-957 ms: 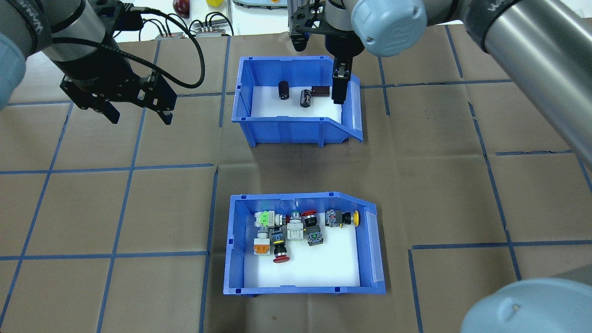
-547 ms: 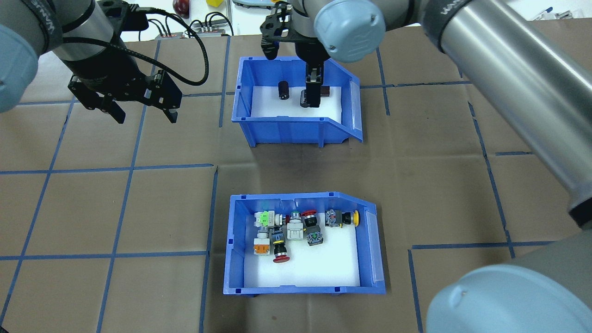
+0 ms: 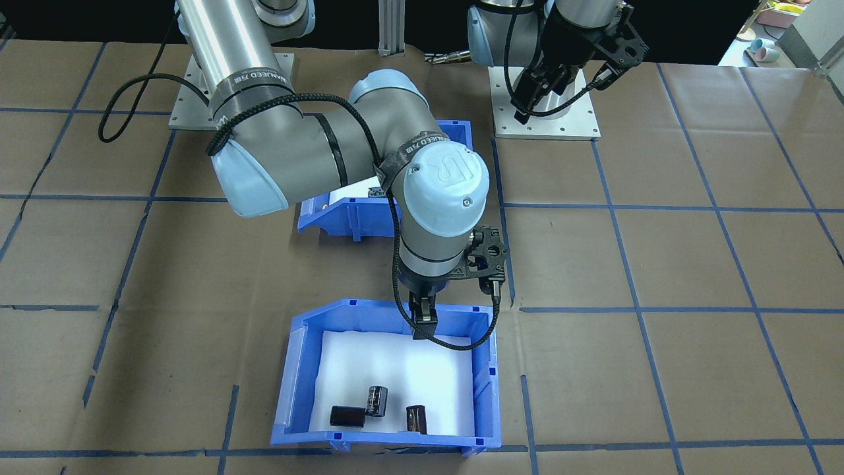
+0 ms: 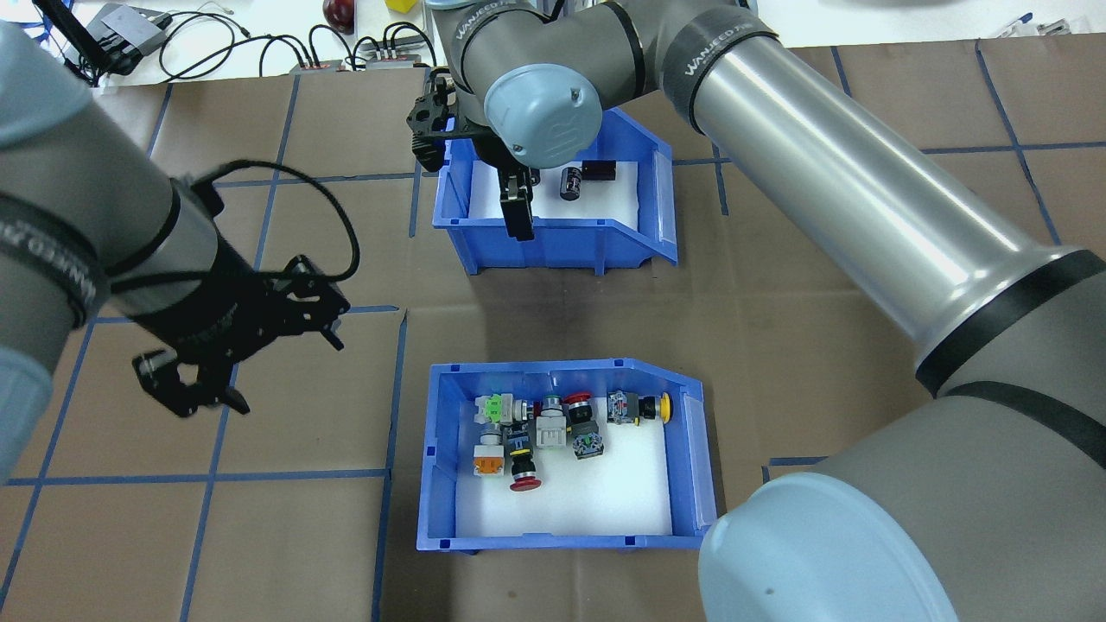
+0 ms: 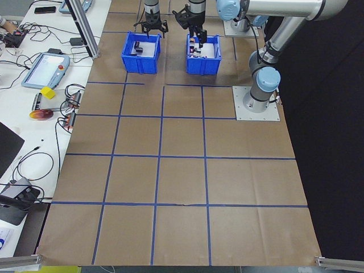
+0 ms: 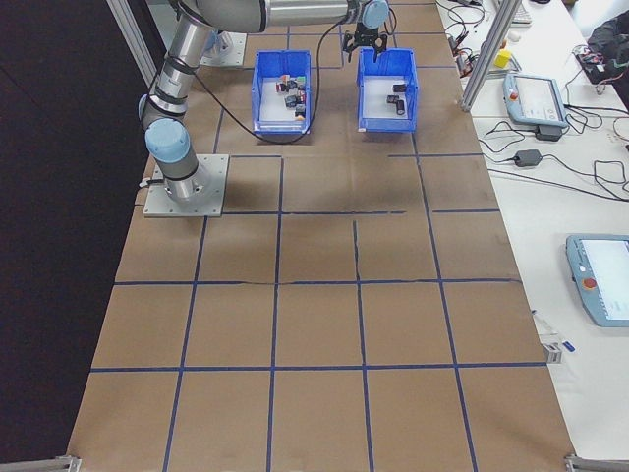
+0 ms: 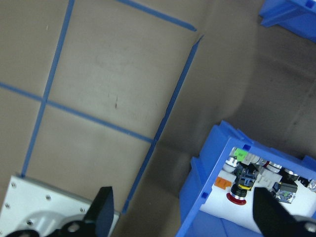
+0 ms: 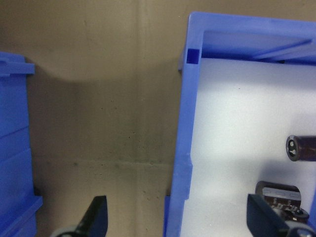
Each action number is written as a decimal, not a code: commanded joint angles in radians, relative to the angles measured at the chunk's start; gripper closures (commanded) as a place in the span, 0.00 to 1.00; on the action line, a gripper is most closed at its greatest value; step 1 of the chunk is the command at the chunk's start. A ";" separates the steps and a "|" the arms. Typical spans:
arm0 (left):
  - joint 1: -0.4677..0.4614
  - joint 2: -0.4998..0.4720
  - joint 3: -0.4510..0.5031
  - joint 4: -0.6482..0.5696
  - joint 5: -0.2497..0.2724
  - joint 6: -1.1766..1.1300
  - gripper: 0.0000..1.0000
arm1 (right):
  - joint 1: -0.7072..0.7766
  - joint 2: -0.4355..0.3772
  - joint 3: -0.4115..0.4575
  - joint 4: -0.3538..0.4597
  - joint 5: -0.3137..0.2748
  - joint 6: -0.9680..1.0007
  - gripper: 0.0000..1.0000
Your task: Place button box in front
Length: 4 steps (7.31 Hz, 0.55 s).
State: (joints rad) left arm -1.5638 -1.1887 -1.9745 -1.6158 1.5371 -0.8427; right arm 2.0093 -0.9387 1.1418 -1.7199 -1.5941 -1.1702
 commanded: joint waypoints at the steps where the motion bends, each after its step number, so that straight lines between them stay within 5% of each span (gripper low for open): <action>1: -0.045 0.078 -0.093 0.014 -0.084 -0.427 0.04 | -0.001 0.040 0.051 -0.088 -0.001 0.006 0.00; 3: -0.200 0.026 -0.113 0.017 -0.095 -0.722 0.04 | -0.006 0.043 0.088 -0.156 0.000 0.006 0.04; 4: -0.260 -0.033 -0.115 0.046 -0.095 -0.778 0.04 | -0.007 0.043 0.088 -0.156 -0.001 0.000 0.18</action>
State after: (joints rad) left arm -1.7419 -1.1650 -2.0816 -1.5927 1.4462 -1.5059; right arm 2.0042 -0.8972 1.2225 -1.8627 -1.5947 -1.1654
